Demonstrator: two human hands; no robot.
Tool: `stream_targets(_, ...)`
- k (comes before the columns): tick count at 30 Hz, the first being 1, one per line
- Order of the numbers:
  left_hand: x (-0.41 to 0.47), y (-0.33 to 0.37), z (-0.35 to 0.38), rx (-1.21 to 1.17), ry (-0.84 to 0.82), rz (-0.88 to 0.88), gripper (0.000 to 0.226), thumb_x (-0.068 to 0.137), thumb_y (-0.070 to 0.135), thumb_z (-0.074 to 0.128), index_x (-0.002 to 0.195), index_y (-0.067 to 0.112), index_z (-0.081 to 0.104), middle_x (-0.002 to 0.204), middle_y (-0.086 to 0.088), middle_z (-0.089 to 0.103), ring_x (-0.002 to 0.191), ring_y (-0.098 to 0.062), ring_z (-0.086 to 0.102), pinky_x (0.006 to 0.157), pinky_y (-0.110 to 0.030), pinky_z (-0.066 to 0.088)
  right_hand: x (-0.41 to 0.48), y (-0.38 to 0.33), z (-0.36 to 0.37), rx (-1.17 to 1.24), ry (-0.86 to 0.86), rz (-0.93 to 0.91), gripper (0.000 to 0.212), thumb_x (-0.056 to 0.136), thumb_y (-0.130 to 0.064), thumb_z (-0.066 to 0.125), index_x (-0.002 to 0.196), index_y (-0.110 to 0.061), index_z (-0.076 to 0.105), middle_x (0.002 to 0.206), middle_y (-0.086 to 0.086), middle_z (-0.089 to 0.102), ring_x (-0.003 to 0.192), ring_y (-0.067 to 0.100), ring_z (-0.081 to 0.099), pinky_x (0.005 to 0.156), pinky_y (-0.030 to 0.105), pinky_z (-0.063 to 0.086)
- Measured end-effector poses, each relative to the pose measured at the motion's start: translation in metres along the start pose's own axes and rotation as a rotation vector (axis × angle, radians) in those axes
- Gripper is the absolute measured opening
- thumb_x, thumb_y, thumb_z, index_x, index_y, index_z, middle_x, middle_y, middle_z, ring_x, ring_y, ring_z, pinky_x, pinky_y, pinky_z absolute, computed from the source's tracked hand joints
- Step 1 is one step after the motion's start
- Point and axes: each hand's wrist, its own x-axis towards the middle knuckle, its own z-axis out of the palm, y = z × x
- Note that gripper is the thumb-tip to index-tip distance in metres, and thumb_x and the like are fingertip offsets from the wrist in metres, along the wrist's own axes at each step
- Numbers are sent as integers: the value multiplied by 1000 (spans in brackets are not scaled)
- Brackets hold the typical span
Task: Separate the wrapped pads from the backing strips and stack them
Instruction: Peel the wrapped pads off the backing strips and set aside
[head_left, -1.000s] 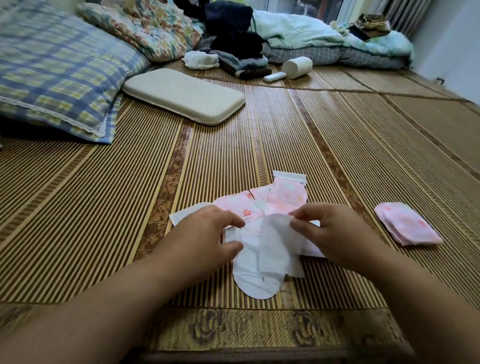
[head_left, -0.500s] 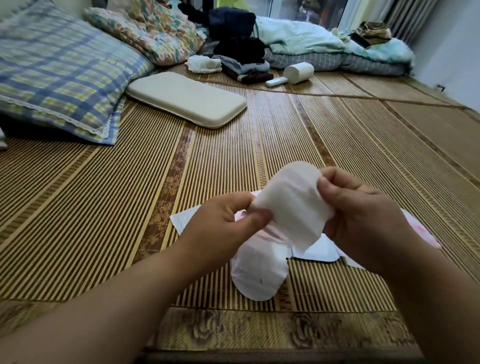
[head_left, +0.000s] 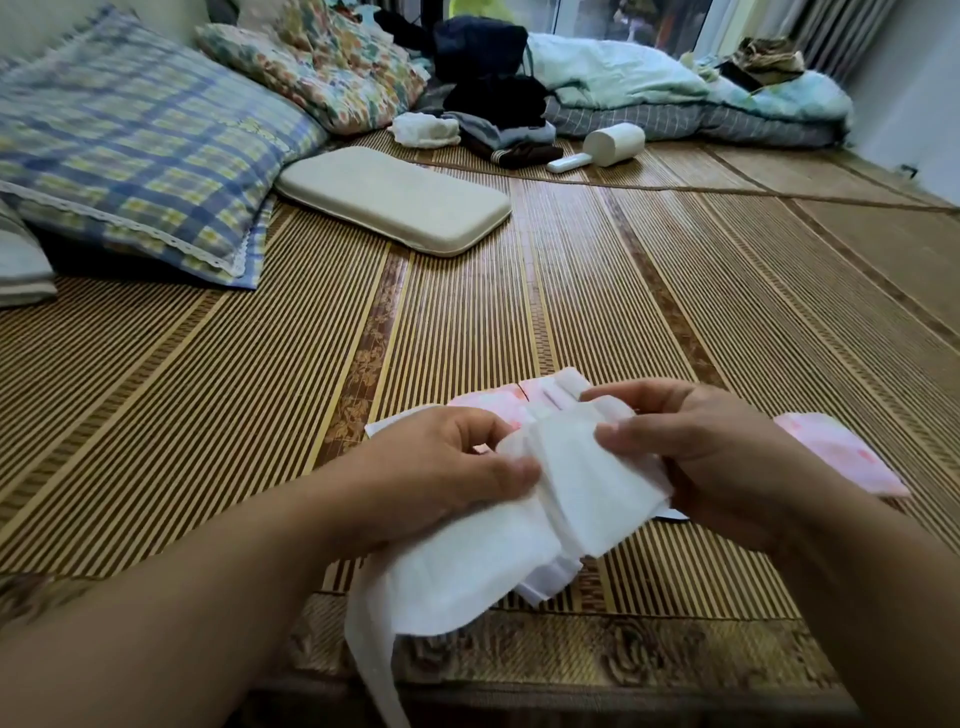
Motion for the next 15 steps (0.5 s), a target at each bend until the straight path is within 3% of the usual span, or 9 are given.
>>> stream_targets(3,-9,-8,-17,-55,-154,-166,45,62,27,81,104,25,65,93,-5,75,86,-28,71,77,-40,57,-1,0,-7,13,102,-14,22,59,-6,72,81,-9,74,86,15,75,73,29,72,53,34,55)
stream_targets(5,-14,-12,-26,-58,-195,-240,52,64,16,80,112,17,61,96,-10,74,89,-32,70,78,-42,57,-2,-2,-15,28,165,-15,30,58,-6,72,87,-4,70,85,17,74,73,29,72,52,35,56)
stream_targets(9,-24,-22,-43,-17,-107,-352,37,70,8,76,105,6,63,85,-11,75,77,-27,70,62,-30,56,-3,3,-29,-65,246,51,35,59,-6,72,93,-1,64,82,18,73,71,30,72,50,33,55)
stream_targets(12,-32,-30,-56,28,25,-423,32,66,15,76,96,6,69,83,-15,75,70,-26,68,61,-31,56,1,16,-33,-220,300,152,25,71,-4,71,95,0,64,92,19,70,70,28,72,51,33,55)
stream_targets(15,-37,-33,-63,33,151,-464,23,67,18,75,86,5,73,78,-14,74,58,-19,64,52,-26,54,7,30,-29,-365,345,199,13,76,-7,71,87,-1,68,88,16,71,65,22,72,51,31,56)
